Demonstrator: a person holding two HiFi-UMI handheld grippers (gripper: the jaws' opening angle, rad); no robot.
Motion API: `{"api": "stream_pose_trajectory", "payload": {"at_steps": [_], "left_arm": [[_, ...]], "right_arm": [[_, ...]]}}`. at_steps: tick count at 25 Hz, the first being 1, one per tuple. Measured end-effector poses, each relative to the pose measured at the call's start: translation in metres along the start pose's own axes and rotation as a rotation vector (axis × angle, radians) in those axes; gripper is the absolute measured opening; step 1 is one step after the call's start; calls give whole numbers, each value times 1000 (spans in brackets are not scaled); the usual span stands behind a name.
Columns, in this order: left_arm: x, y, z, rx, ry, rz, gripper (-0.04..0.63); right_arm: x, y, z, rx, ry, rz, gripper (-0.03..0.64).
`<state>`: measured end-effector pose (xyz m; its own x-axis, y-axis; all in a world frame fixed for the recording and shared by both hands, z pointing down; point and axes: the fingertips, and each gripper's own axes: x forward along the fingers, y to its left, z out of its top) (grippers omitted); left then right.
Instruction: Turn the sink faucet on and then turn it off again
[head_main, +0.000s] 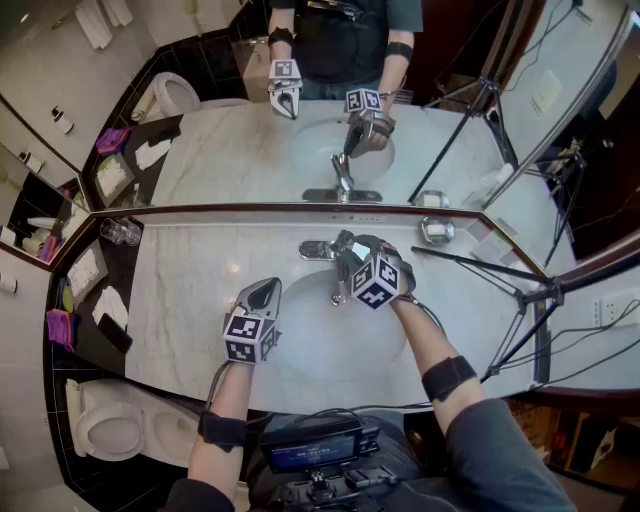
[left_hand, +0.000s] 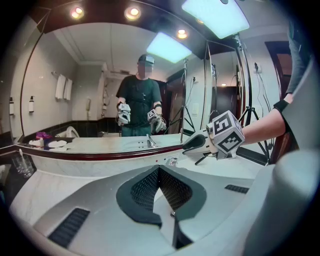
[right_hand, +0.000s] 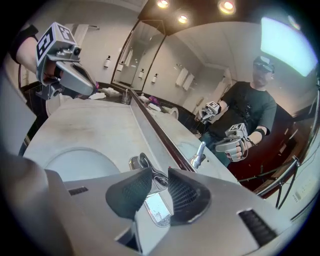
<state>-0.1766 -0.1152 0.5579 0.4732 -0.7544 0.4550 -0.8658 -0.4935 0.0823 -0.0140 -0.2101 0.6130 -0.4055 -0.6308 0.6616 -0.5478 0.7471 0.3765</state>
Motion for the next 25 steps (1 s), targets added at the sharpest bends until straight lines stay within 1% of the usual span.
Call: {"api": "stream_pose_trajectory", "payload": {"at_steps": [4,6,12,15,22,25], "left_arm": [[-4,-2,2,-7,-10,-5,0],[-4,-5,3,-15,-17,-10,0],[-5,-12,7,-32,-30,-22,0],[-6,-16,7,-41,-34,-28,0],[-9,-25,9,-52,-44,-37,0],[-11,-25,10,-59,-48,-44,0]], "right_arm": [[-27,-8,-2,125,-54,-32,40],[-40,-10,-6,192,-79,-38,21],[-79,-12,-18,364,-122,-51,20],[-95,-11,-27,466,-152,-54,20],[-125,-7,-64,706,-233,-67,20],[-134,-3,-74,772,-245,-78,20]]}}
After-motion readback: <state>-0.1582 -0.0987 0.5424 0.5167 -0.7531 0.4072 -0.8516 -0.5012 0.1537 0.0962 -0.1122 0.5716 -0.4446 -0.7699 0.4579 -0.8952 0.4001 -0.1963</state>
